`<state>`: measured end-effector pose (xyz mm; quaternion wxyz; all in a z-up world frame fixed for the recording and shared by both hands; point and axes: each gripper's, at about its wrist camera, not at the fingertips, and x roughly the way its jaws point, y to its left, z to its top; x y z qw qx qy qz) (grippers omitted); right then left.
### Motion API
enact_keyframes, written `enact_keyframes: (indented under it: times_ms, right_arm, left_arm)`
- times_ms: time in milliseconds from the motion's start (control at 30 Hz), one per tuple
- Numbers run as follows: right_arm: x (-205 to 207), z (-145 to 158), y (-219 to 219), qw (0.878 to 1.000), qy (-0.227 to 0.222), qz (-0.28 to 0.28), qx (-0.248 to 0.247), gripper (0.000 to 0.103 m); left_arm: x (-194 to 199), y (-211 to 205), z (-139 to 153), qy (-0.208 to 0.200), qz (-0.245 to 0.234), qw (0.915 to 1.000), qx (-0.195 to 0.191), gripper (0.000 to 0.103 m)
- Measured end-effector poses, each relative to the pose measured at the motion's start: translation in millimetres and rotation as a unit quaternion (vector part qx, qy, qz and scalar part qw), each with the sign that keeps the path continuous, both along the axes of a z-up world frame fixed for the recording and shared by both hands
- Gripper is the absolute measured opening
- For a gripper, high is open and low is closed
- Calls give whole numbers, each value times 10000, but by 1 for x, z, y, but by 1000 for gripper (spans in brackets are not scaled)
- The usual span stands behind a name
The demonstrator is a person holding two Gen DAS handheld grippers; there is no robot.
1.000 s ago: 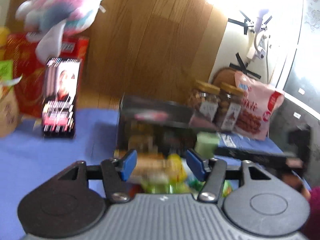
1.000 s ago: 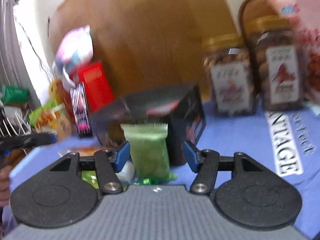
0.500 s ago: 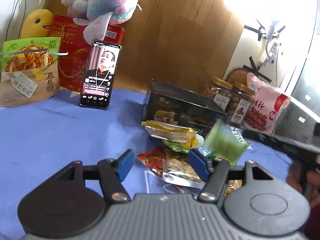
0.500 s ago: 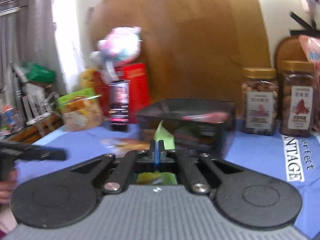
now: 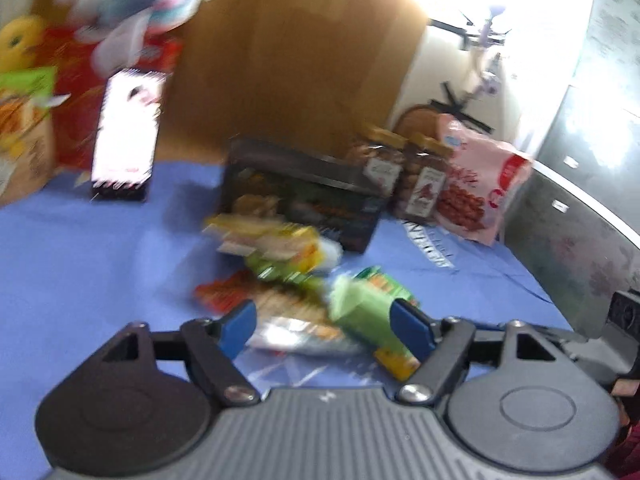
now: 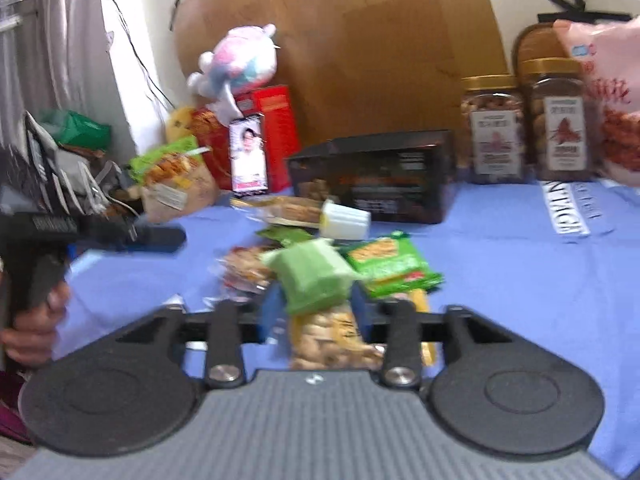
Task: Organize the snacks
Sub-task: 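Grasp the light green block pack with the left tool, then lower the green block pack into the black tin and open the left tool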
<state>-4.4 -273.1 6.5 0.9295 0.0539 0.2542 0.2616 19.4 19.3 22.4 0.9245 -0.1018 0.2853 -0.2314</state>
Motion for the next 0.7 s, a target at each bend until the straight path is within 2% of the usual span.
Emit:
enact_keyframes:
  times_ms: [100, 200, 267, 300, 333, 400, 433, 500, 600, 700]
  right_arm:
    - [0, -4, 10, 9993, -32, 57, -360, 48]
    - [4, -10, 22, 9972, -51, 41, -749, 51]
    - [12, -15, 27, 9956, 21, -17, -940, 52]
    - [15, -17, 29, 9954, 5, -25, -961, 52]
    - [18, -19, 32, 9950, 3, -9, -995, 52]
    - [20, -21, 37, 9940, -8, 34, -1093, 51]
    - [21, -22, 38, 9937, -47, 9, -1117, 50]
    - [19, -21, 38, 9944, -95, -63, -1054, 43]
    - [17, -14, 32, 9972, -204, -73, -721, 42]
    - [14, 1, 33, 9955, -640, -103, -692, 42]
  left_arm:
    - [21, -25, 5, -23, -247, 9995, 183, 82]
    - [45, -51, -4, 176, -519, 9976, 429, 82]
    - [59, -64, -16, 462, -613, 9953, 584, 68]
    - [64, -67, -23, 629, -712, 9937, 594, 49]
    - [68, -70, -30, 788, -783, 9923, 553, 50]
    - [67, -69, -36, 843, -805, 9927, 309, 47]
    - [63, -68, -36, 832, -803, 9929, 266, 45]
    - [56, -66, -33, 738, -752, 9940, 282, 43]
    - [48, -57, -21, 638, -686, 9955, 128, 40]
    - [44, -53, 3, 289, -679, 9973, 10, 38]
